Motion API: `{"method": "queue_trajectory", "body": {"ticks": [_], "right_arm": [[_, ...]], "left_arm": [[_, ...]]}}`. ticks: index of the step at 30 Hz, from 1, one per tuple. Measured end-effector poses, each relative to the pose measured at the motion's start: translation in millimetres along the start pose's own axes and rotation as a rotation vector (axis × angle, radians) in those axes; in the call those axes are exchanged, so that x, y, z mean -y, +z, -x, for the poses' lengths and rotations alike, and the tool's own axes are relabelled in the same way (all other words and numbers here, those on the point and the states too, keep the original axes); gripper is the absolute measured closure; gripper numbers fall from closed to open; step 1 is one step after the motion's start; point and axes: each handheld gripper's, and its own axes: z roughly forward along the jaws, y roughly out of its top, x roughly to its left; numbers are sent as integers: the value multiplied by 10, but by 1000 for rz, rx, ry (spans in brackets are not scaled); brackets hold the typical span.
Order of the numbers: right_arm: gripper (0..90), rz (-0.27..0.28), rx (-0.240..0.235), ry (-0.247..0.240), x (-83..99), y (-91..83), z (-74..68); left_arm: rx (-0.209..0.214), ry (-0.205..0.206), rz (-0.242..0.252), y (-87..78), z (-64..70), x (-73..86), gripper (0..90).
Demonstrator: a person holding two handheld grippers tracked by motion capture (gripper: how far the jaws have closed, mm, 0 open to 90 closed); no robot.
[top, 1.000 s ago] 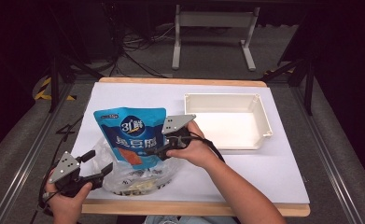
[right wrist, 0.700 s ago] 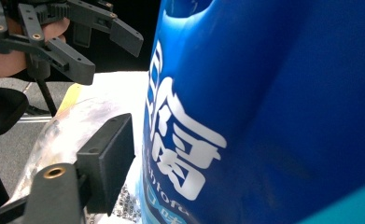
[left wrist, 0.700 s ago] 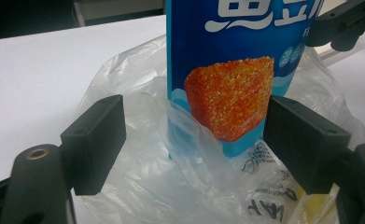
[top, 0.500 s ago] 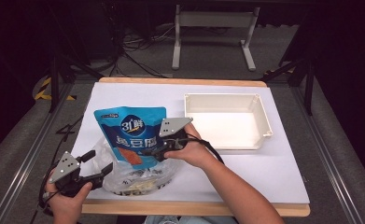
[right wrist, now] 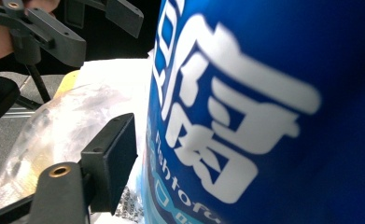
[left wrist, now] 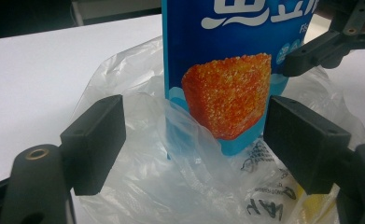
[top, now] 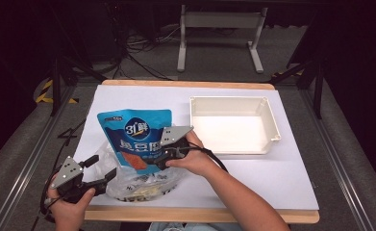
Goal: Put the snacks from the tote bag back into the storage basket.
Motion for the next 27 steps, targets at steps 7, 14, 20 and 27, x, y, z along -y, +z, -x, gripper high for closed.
{"method": "queue_trajectory", "body": {"ticks": [7, 14, 20, 27], "right_arm": [[353, 10, 14, 10, 20, 20, 7], [467, 6, 14, -5, 27, 9, -15], [520, -7, 18, 14, 21, 1, -47], [539, -14, 13, 31, 17, -2, -46]], "left_arm": [[1, 0, -1, 1, 2, 0, 219], [2, -2, -1, 2, -1, 0, 219], [3, -4, 0, 5, 4, 0, 219], [4, -3, -3, 10, 3, 2, 219]]}}
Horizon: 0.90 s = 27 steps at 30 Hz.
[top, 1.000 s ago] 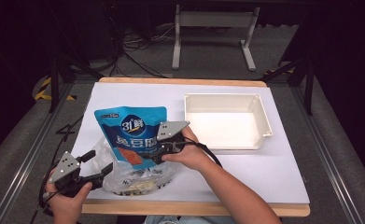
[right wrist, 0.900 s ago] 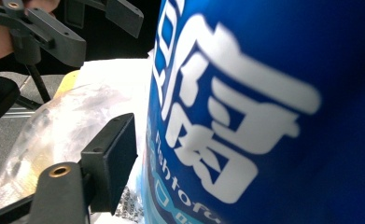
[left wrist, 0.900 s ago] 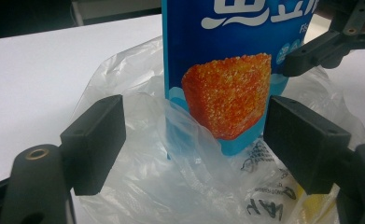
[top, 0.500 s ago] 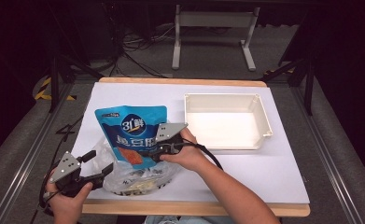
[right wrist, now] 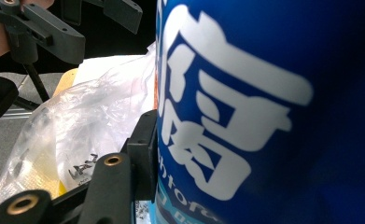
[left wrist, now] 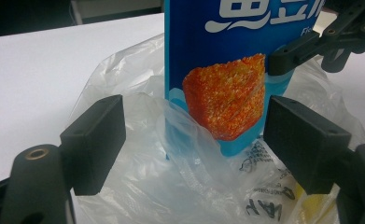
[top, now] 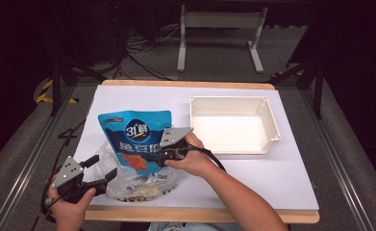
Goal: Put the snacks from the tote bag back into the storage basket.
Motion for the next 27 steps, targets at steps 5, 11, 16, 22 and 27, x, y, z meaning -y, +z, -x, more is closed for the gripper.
{"method": "queue_trajectory", "body": {"ticks": [5, 11, 16, 22, 27], "right_arm": [[549, -8, 7, 16, -10, 0, -11], [549, -14, 15, 20, -27, 5, -18], [557, -31, 29, 30, -66, 16, -31], [560, -43, 32, 31, -105, 24, -27], [560, -56, 32, 4, -146, 11, -37]], "left_arm": [[-2, 1, 2, -2, 3, -1, 219], [-1, 1, -1, 1, -2, 2, 219], [0, -3, -5, 6, -6, 4, 218], [-3, -3, -6, -2, -15, 3, 217], [-2, -2, -9, 4, -16, 4, 216]]}}
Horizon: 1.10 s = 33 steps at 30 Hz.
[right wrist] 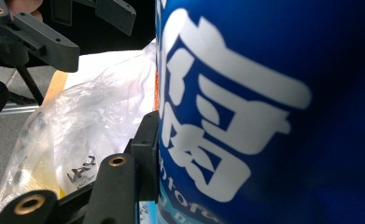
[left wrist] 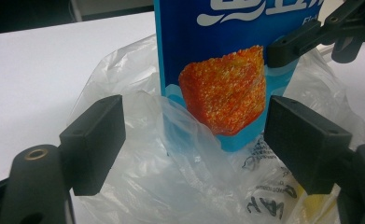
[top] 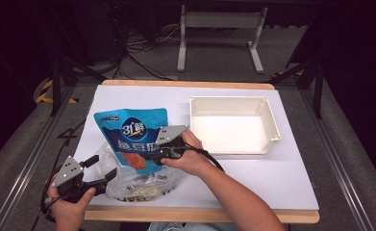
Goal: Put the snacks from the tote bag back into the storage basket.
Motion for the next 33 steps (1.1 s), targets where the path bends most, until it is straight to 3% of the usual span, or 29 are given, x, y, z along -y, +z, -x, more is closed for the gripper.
{"method": "queue_trajectory", "body": {"ticks": [8, 15, 22, 33], "right_arm": [[557, 33, -3, 7, -115, -114, 11], [556, 49, 2, -28, -273, -263, 7], [554, 73, -21, -11, -408, -406, 25], [552, 97, -25, -28, -584, -555, 33]], "left_arm": [[-2, -2, 5, -7, 3, -2, 216], [-6, -7, 4, 6, -15, 9, 215], [-9, -6, 1, 3, -19, 8, 215], [-8, -9, 3, 3, -24, 10, 215]]}}
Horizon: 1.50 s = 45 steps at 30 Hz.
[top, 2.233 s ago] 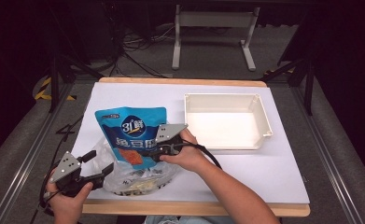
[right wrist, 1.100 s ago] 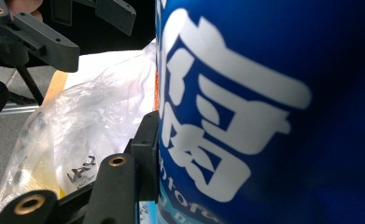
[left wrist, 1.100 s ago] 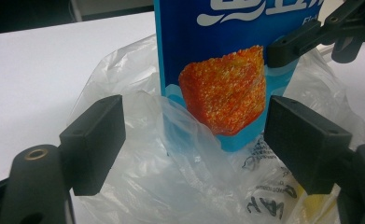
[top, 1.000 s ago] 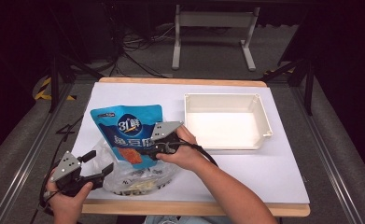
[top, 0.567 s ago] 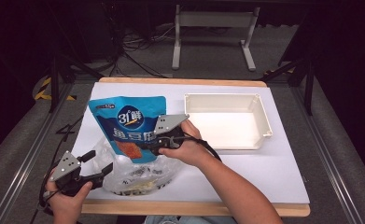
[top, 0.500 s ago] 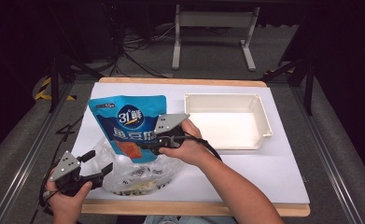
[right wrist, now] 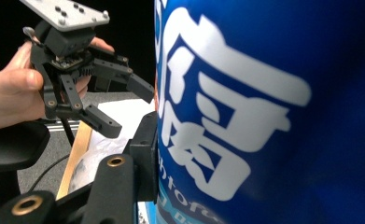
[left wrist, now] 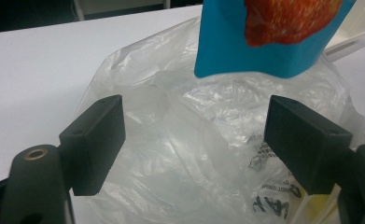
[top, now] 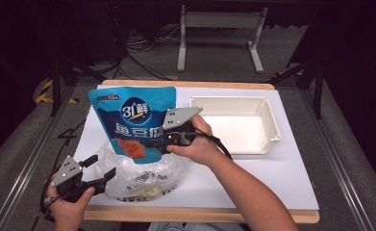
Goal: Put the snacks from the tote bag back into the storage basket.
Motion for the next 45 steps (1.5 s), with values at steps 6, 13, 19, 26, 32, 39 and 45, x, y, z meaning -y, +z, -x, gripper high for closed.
{"method": "queue_trajectory", "body": {"ticks": [6, 13, 19, 26, 32, 39, 45], "right_arm": [[550, 17, -7, -6, -100, -90, 20], [548, 29, 3, -4, -189, -187, 37], [547, 33, -3, 2, -237, -246, 56], [544, 21, 5, 3, -271, -313, 98], [544, 21, 18, -5, -260, -406, 135], [542, 15, 54, -11, -248, -607, 218], [541, 15, 95, -3, -216, -772, 306]], "left_arm": [[-2, -1, 1, -1, 0, 0, 215], [-2, -2, 5, -1, 1, 0, 215], [-1, -1, 0, 2, -3, 1, 215], [1, -3, 0, 1, -7, 2, 215], [2, -5, 2, -1, -8, 2, 214], [1, -6, 1, 11, -3, 3, 214], [2, -6, -1, 14, 1, 5, 214]]}}
